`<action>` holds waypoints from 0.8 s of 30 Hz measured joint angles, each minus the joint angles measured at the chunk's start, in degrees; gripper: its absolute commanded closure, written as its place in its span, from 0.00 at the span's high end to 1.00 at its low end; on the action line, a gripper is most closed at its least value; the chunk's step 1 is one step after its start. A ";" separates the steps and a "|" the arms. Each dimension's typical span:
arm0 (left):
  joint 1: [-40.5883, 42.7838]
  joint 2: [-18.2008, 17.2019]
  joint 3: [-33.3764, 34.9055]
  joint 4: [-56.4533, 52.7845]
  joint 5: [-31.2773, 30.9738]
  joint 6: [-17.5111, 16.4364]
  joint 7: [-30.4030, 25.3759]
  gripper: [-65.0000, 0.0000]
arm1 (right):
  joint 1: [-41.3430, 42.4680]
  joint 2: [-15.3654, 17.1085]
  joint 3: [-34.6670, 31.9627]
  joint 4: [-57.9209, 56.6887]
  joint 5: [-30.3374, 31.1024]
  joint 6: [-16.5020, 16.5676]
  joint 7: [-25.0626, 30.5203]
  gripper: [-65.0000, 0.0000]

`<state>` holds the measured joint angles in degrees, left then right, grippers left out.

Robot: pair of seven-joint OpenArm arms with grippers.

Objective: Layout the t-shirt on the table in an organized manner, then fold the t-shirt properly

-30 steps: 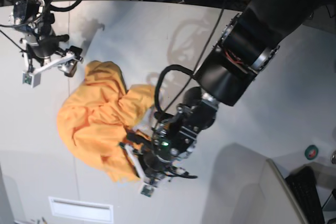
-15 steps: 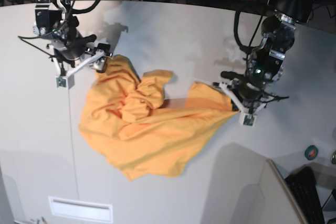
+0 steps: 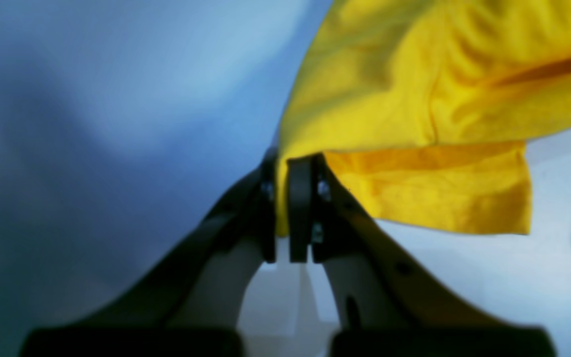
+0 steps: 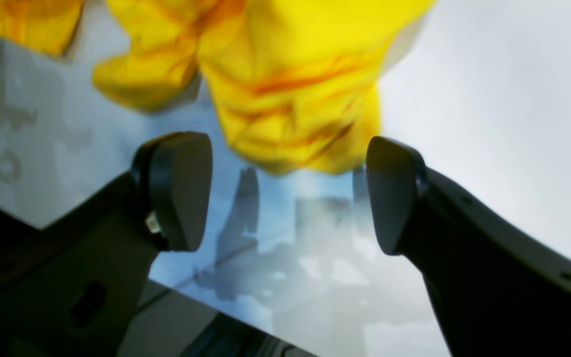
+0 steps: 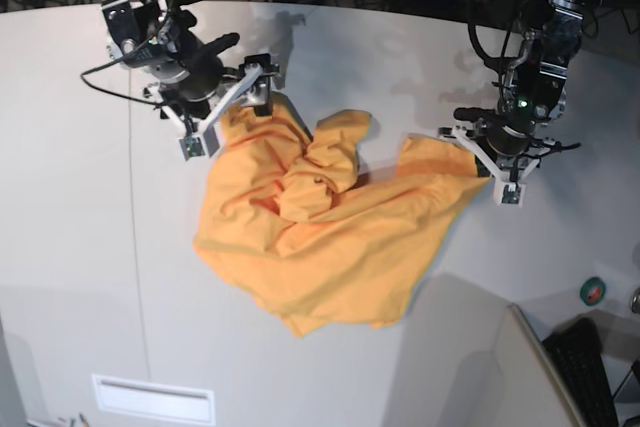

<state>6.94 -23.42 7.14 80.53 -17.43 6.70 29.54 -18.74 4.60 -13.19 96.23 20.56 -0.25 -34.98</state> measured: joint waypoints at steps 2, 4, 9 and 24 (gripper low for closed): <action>-0.13 -0.04 -0.07 0.59 0.00 0.00 3.02 0.00 | 1.51 0.26 -1.62 -3.61 -0.17 -0.31 0.24 0.71; 0.00 0.09 -0.07 2.62 -0.02 0.04 4.76 0.00 | 3.87 -0.13 -1.90 -8.02 0.22 -0.17 3.13 0.71; -0.39 0.09 -0.48 6.75 0.00 -0.02 6.54 0.00 | 8.22 0.33 -1.95 -15.85 0.02 -0.20 8.09 0.51; -12.02 0.37 -0.07 8.02 -0.44 -0.09 14.82 0.00 | 4.37 4.70 14.80 1.90 0.28 -0.15 0.39 0.00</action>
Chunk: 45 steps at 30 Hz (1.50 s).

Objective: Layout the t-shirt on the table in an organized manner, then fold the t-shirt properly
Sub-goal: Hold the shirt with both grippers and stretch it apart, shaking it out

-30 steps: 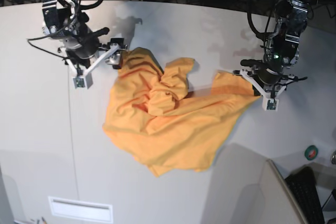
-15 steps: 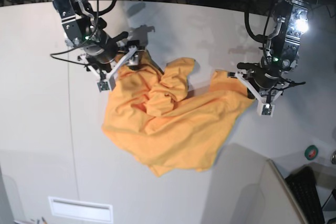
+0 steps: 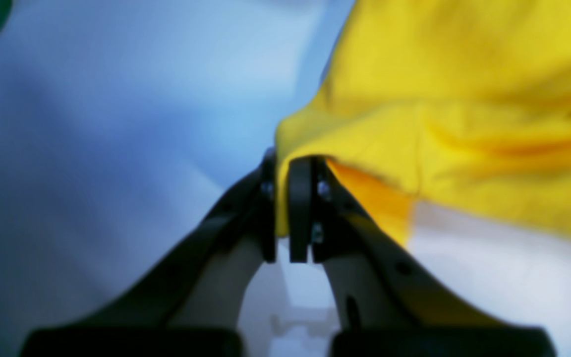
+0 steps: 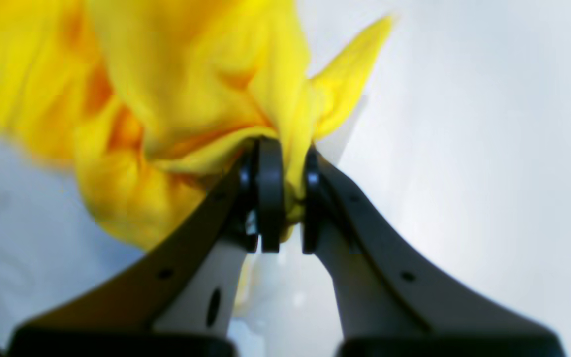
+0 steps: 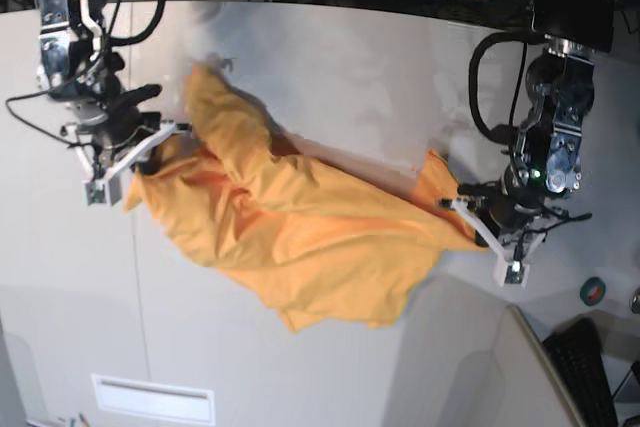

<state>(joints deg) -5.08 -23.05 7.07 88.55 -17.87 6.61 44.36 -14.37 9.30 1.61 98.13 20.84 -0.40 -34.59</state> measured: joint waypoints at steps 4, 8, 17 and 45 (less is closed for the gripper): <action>-6.08 1.14 2.40 -0.57 0.66 0.59 2.21 0.00 | 7.06 2.54 4.09 -2.75 -0.17 -0.02 -6.82 0.00; -5.64 1.77 7.50 -5.40 0.42 0.46 2.84 0.00 | 15.39 2.82 4.68 -14.03 -0.07 0.04 -7.67 0.00; 0.13 1.53 8.17 -11.39 0.83 0.48 -2.99 0.00 | 17.07 3.04 4.52 -15.91 -0.31 -0.15 -10.93 0.64; 8.85 1.55 7.89 -9.66 10.23 0.28 -2.69 0.00 | 0.61 -1.25 7.50 -17.44 -0.55 20.41 -1.03 0.00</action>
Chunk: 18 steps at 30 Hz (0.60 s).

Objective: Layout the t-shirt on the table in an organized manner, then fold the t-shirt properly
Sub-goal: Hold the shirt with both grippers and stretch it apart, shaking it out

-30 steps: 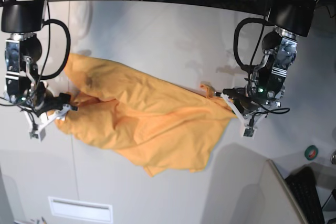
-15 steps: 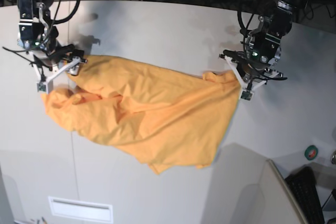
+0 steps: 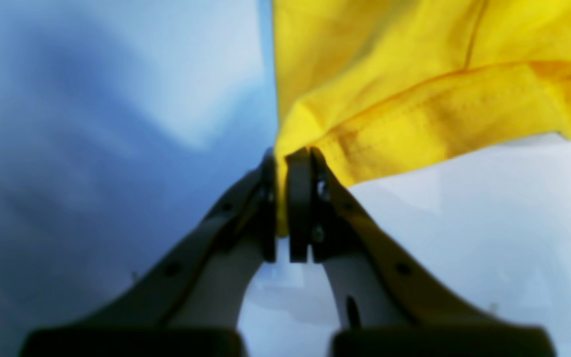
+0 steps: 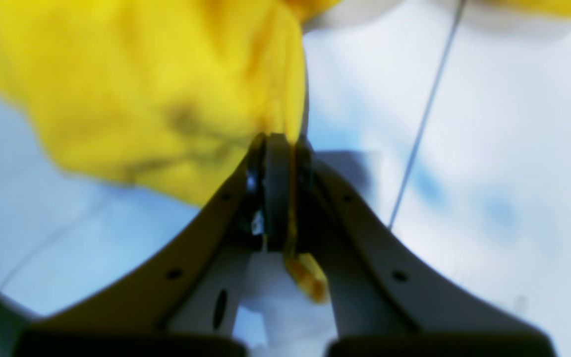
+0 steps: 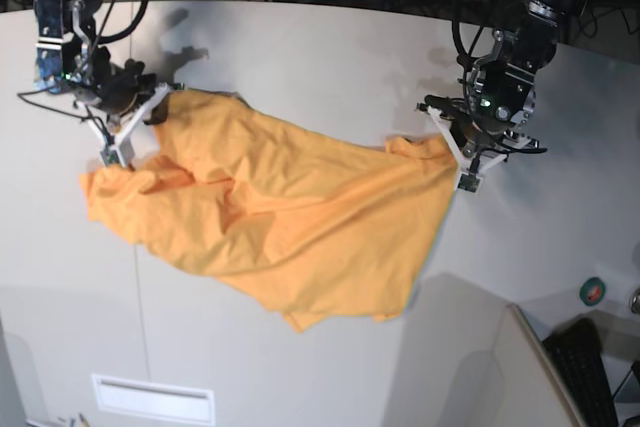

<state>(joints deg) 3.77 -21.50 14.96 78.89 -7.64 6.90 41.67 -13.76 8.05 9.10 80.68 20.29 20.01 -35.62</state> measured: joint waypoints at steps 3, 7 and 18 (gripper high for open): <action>-0.28 -0.46 0.04 3.76 0.00 0.04 0.13 0.00 | -5.27 -1.99 3.89 9.84 -0.72 -0.39 -1.09 0.00; -2.97 -0.22 0.07 7.96 -0.31 -0.48 0.72 0.00 | -6.03 -2.45 6.51 23.43 0.13 0.13 -6.58 0.00; -37.11 8.81 8.55 7.78 0.11 0.20 7.37 0.00 | 24.46 8.63 15.43 28.57 0.11 0.55 -23.37 0.00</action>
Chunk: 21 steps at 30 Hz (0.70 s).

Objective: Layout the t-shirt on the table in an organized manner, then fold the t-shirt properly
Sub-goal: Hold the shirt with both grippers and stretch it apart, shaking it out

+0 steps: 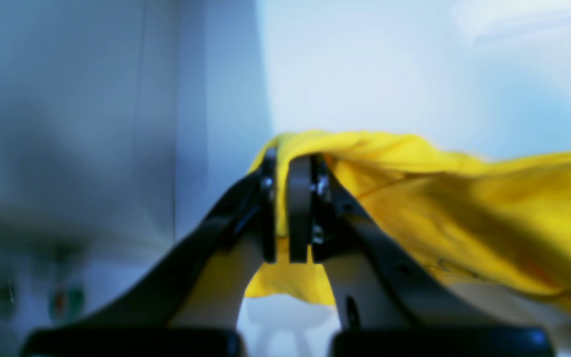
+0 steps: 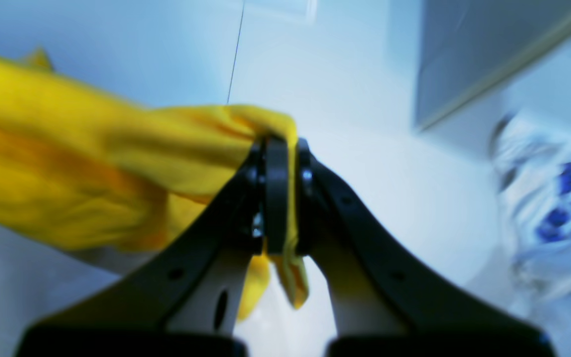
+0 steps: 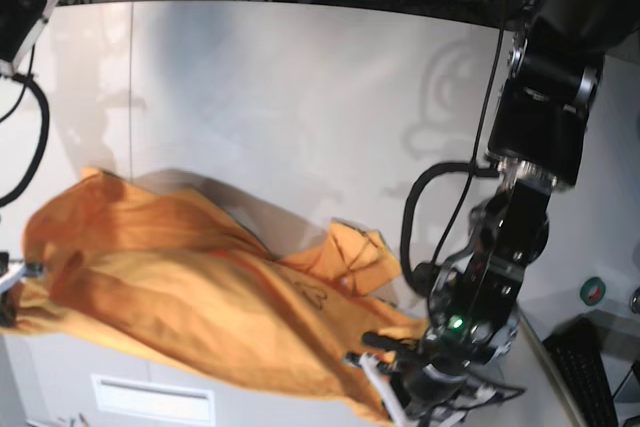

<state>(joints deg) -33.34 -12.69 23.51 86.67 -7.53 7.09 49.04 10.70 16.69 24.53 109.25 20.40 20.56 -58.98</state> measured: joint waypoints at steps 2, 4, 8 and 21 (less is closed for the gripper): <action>-6.10 2.40 4.31 -6.60 -0.11 -0.44 0.63 0.00 | 6.23 1.55 -0.44 -4.50 0.59 0.28 -0.57 0.00; -11.17 5.70 7.13 -14.03 -0.17 -0.68 0.79 0.00 | 13.22 3.34 -0.61 -10.62 0.42 0.55 -0.79 0.00; -21.40 11.30 7.91 -26.91 -0.57 -1.18 -10.25 0.00 | 27.04 8.15 -0.76 -25.27 -0.02 0.13 3.80 0.00; -30.21 13.55 1.66 -17.88 -0.02 -0.35 -11.72 0.00 | 41.05 18.71 -6.99 -18.71 0.09 0.24 2.03 0.00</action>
<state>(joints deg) -63.55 0.86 25.17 68.79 -7.55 6.74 37.32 51.75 35.40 17.54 90.54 20.49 20.80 -56.95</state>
